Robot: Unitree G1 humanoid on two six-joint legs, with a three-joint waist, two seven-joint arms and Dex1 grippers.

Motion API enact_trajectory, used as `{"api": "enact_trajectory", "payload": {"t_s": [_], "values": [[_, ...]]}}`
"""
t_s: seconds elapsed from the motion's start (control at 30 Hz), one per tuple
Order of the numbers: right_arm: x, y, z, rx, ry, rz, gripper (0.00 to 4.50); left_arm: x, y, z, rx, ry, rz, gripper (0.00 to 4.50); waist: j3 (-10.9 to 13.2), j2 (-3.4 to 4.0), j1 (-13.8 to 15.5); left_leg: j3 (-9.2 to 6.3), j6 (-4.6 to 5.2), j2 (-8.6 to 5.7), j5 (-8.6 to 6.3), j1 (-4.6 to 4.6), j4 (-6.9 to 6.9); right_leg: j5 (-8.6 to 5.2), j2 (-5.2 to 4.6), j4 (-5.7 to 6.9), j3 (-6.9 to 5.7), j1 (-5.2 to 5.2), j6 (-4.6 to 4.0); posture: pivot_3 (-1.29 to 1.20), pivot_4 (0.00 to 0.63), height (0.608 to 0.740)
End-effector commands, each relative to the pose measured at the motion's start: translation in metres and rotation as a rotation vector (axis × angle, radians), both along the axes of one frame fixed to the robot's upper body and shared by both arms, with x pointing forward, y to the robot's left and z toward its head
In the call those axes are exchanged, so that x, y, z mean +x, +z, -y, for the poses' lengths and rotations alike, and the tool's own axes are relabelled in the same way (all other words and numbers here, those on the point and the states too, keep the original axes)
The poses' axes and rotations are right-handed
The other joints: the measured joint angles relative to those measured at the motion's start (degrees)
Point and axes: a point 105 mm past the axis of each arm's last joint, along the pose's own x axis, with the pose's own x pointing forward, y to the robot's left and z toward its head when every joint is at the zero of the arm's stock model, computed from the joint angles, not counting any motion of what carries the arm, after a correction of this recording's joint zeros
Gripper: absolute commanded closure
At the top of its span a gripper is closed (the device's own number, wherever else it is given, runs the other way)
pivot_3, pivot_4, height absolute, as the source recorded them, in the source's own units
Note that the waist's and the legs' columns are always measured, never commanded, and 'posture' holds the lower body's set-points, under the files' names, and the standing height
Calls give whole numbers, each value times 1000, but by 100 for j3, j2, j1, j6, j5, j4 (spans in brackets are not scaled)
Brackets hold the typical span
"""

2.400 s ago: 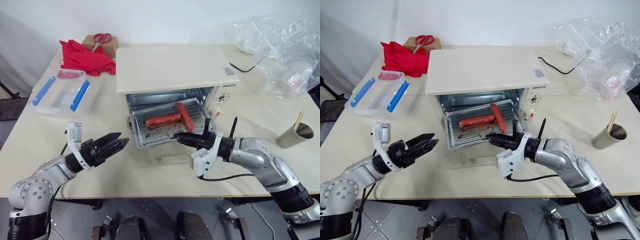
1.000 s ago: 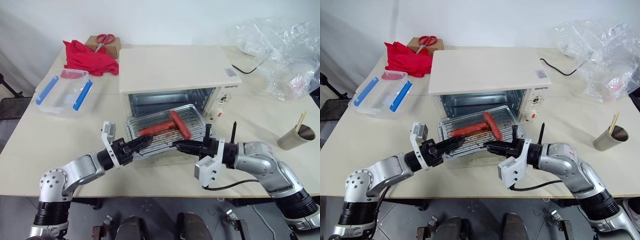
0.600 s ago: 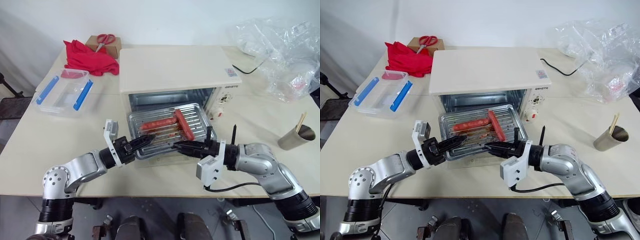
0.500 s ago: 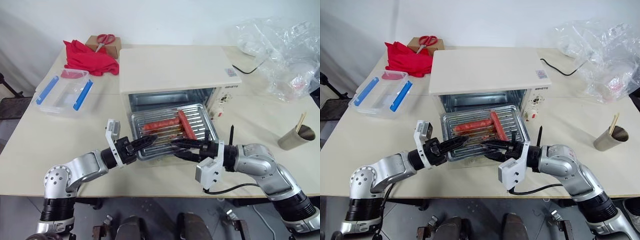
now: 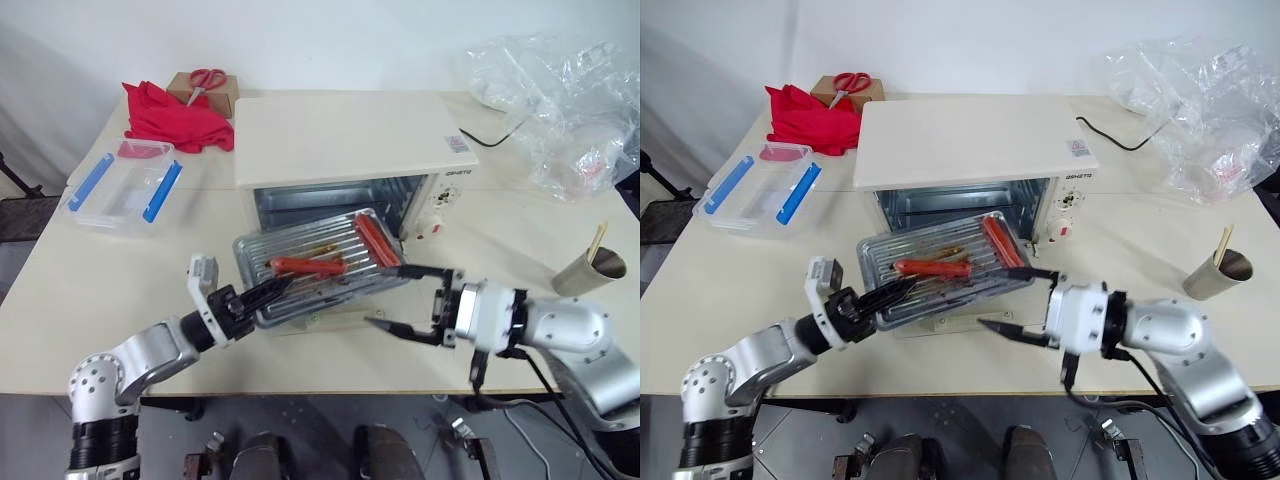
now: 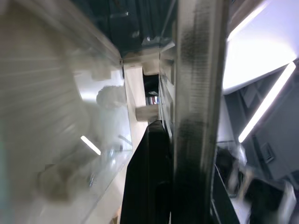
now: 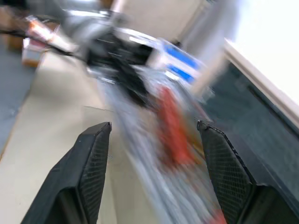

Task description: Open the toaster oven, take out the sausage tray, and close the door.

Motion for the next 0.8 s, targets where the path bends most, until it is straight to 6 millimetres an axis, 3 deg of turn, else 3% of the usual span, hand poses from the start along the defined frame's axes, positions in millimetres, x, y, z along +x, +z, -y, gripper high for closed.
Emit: {"api": "enact_trajectory", "payload": {"t_s": [0.03,0.17,0.43,0.57,0.8], "values": [[8,3,27,26,-82,-119,1432,-13,-5,-20,-7,34,-16,4500,0,0,8,0,1,-1,-1,0,-3,0,-1,-2,1,0,0,0,150,740],[22,-15,65,13,-198,-198,1432,-26,-11,-32,-41,83,-25,4500,1,-1,56,3,3,-5,-1,-1,-3,0,-6,-12,4,2,0,0,150,740],[42,-50,113,21,-370,-266,1432,-47,-11,-52,-157,222,9,4500,1,-1,132,13,3,-6,-2,1,0,0,-7,-17,8,0,0,0,150,740],[50,-64,125,30,-425,-297,1432,-66,-17,-60,-172,296,-11,4500,1,0,109,18,2,-2,-1,3,-1,-2,-6,-19,12,-7,-4,0,150,740],[61,-77,121,24,-413,-320,1432,-86,-15,-82,-220,477,25,4500,2,4,112,16,3,-2,-1,4,2,-5,-10,-23,13,-6,-10,0,150,740]]}}
